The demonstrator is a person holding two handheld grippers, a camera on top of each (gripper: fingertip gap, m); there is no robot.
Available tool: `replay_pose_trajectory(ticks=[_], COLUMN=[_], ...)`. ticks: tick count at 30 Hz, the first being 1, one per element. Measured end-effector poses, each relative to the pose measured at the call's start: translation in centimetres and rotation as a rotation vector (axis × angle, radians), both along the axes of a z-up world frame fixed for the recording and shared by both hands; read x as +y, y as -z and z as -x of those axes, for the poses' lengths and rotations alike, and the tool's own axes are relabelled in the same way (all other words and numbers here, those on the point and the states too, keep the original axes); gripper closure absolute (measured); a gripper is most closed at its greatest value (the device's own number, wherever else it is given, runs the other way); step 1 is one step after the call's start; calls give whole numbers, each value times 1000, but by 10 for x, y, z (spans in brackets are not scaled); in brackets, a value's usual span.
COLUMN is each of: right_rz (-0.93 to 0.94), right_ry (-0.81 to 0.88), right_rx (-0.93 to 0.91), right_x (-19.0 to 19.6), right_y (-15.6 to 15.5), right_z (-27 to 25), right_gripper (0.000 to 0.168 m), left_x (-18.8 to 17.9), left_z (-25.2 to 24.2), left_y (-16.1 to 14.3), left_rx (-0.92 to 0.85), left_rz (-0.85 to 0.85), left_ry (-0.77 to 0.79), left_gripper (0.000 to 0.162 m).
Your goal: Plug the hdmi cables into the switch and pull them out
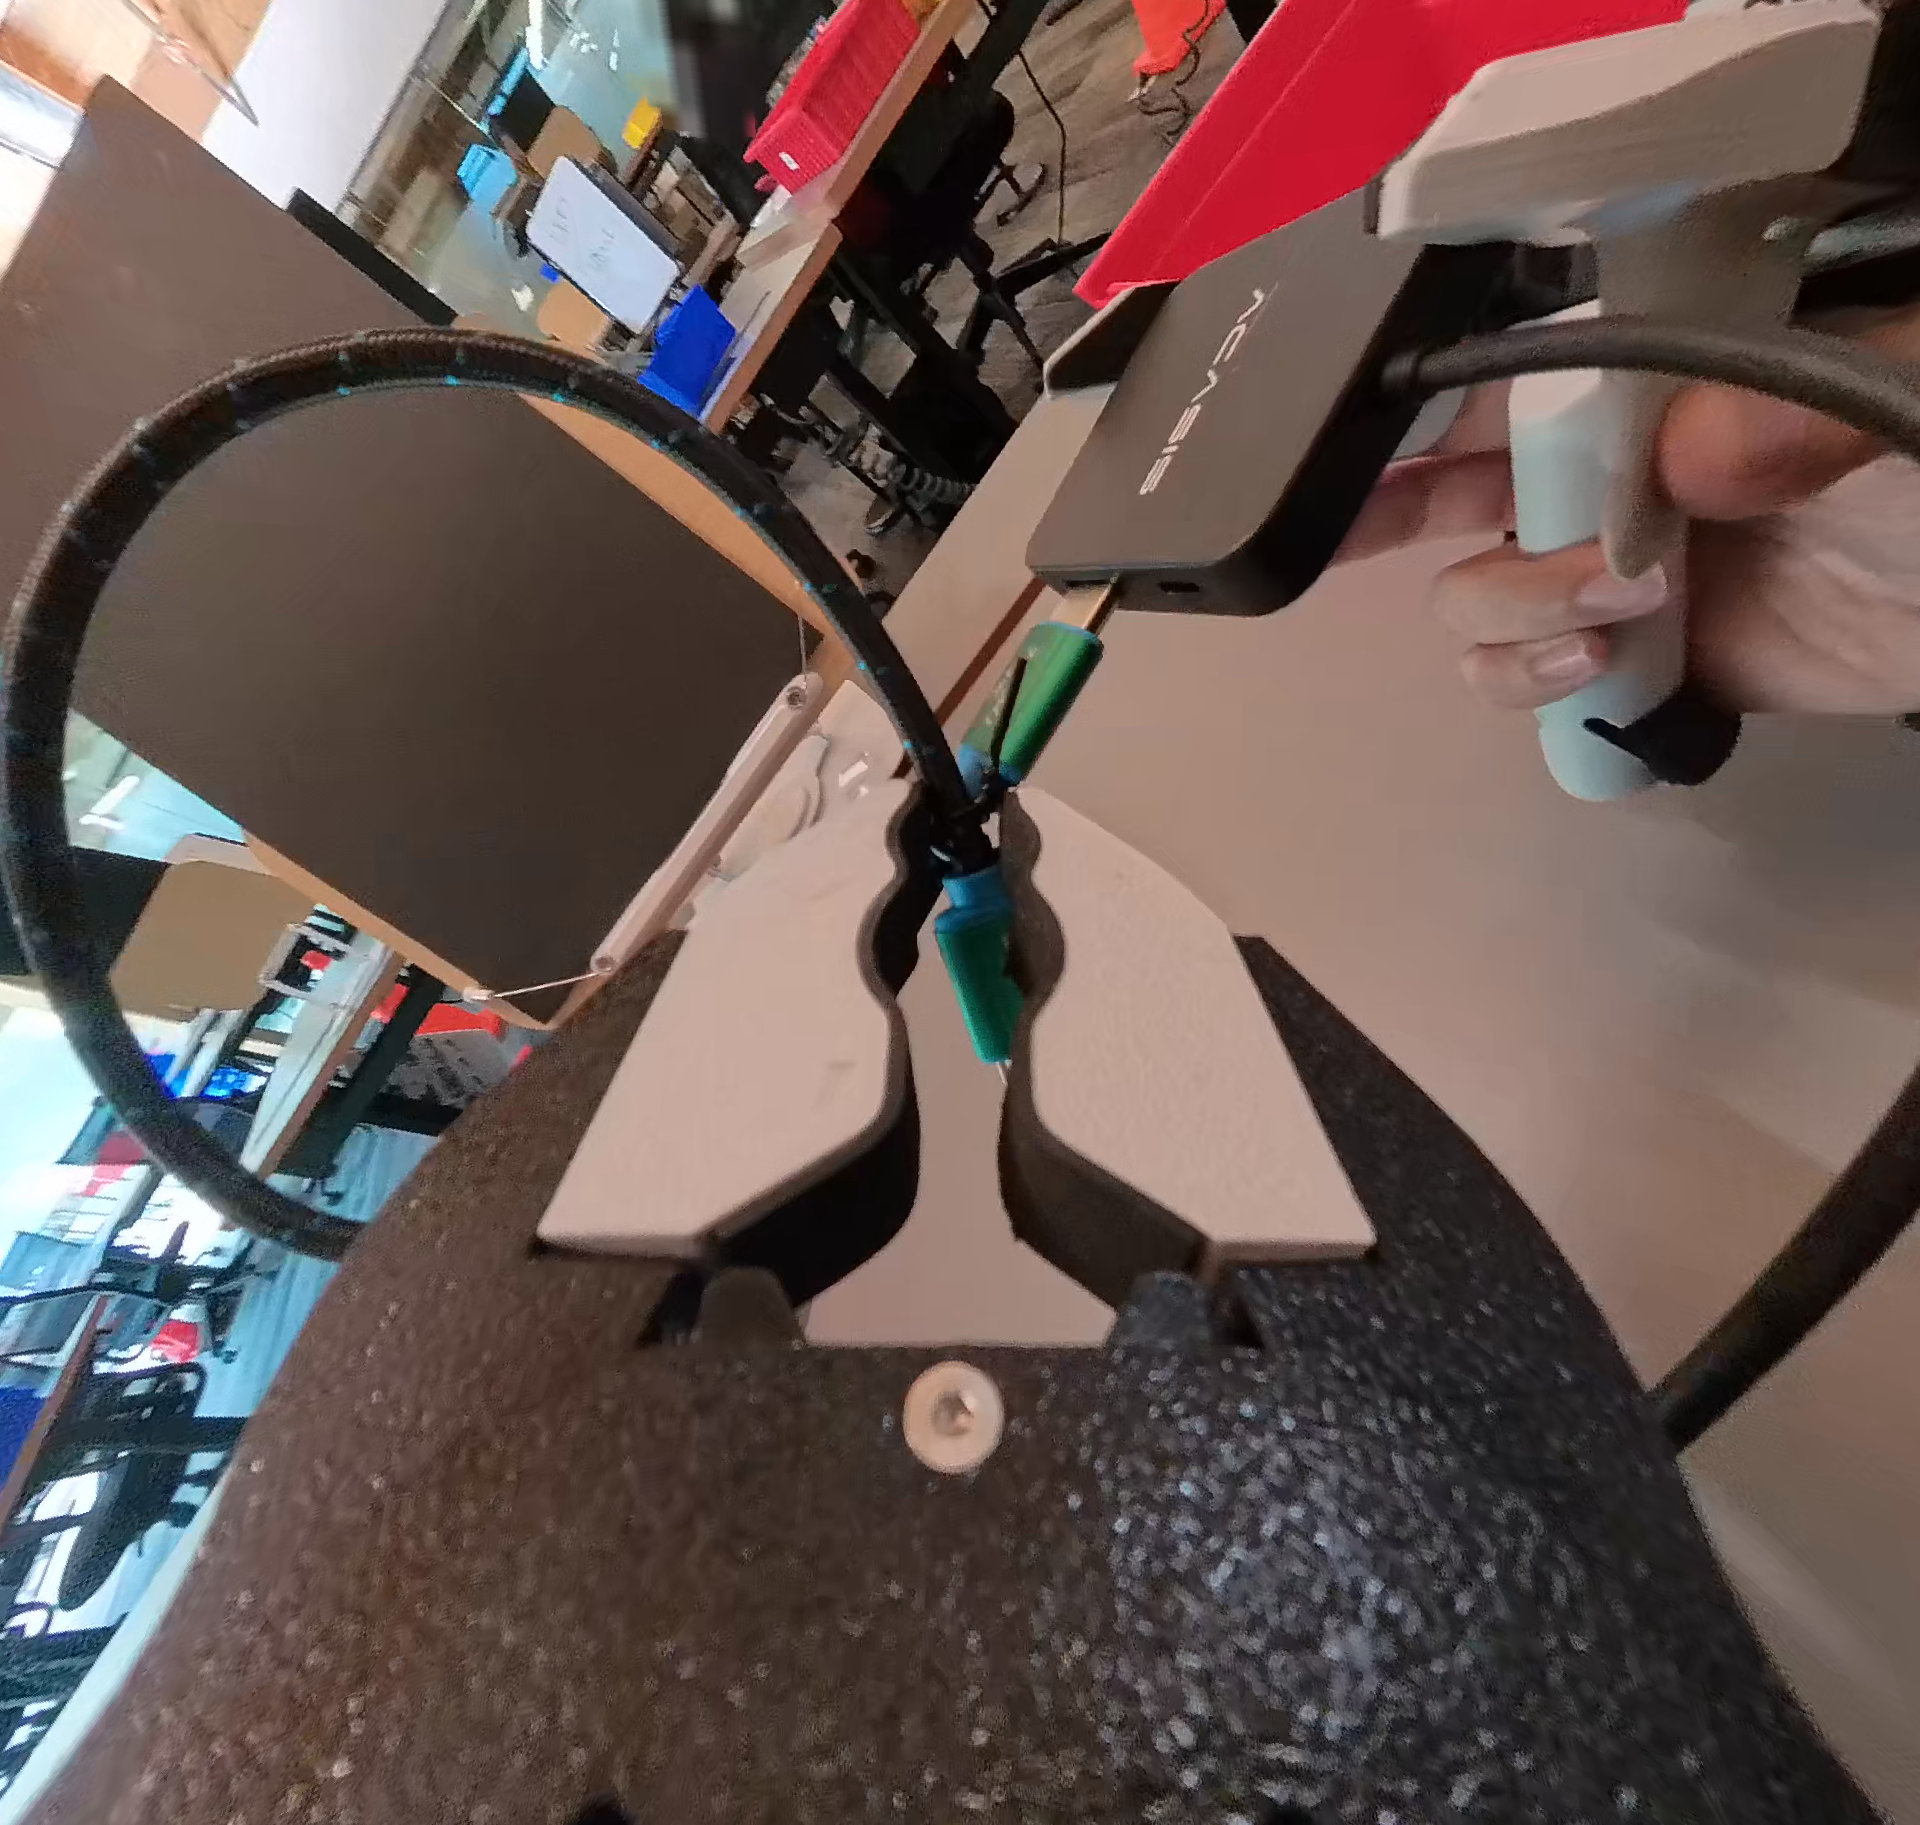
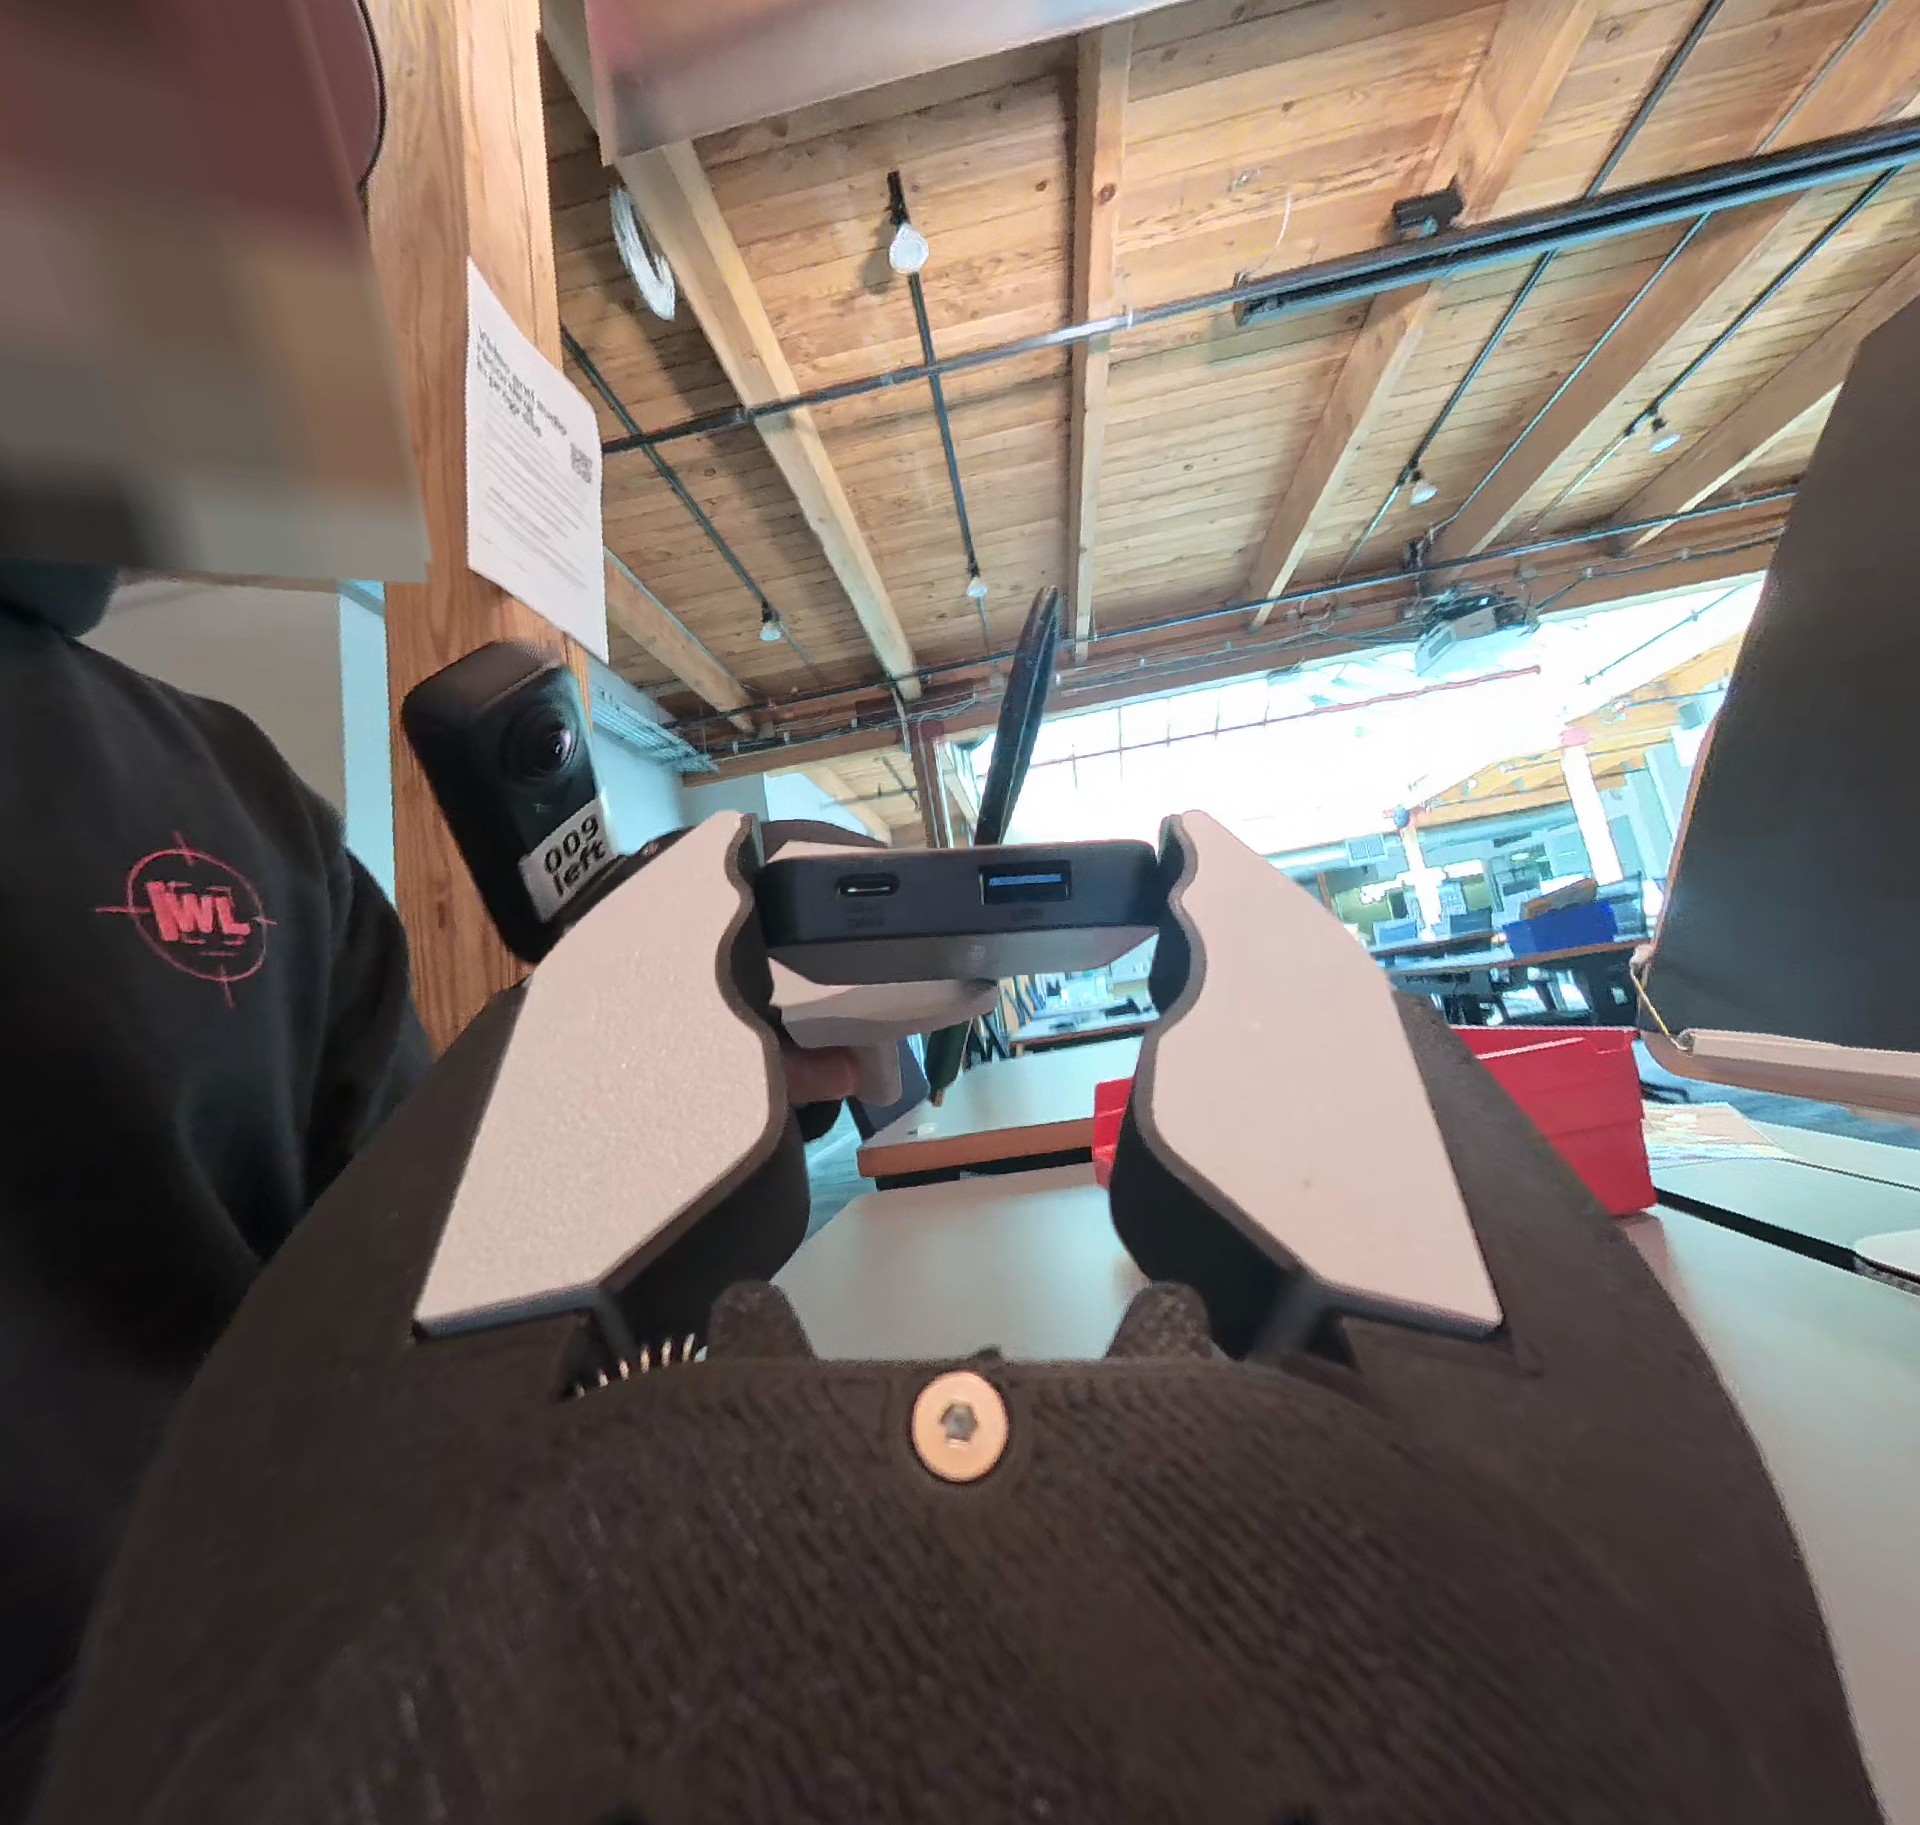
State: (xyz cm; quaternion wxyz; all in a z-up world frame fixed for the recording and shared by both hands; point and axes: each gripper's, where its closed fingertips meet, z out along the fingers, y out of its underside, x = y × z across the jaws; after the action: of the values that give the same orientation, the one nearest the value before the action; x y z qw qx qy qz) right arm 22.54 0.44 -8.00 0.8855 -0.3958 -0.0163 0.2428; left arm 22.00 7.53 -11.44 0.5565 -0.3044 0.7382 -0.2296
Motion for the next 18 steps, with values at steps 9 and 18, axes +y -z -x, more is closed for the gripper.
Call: replay_pose_trajectory(ticks=[9, 18], right_rz=[3, 154], right_ry=[-35, -10], right_rx=[50, -42], right_x=[7, 19], right_y=[3, 17], right_z=[-2, -4], right_gripper=[95, 95], left_x=[2, 4], left_z=[-2, 0], left_y=[-6, -1], left_rx=[-70, -38], left_rz=[37, -36], left_ry=[18, 135], left_gripper=[150, 151])
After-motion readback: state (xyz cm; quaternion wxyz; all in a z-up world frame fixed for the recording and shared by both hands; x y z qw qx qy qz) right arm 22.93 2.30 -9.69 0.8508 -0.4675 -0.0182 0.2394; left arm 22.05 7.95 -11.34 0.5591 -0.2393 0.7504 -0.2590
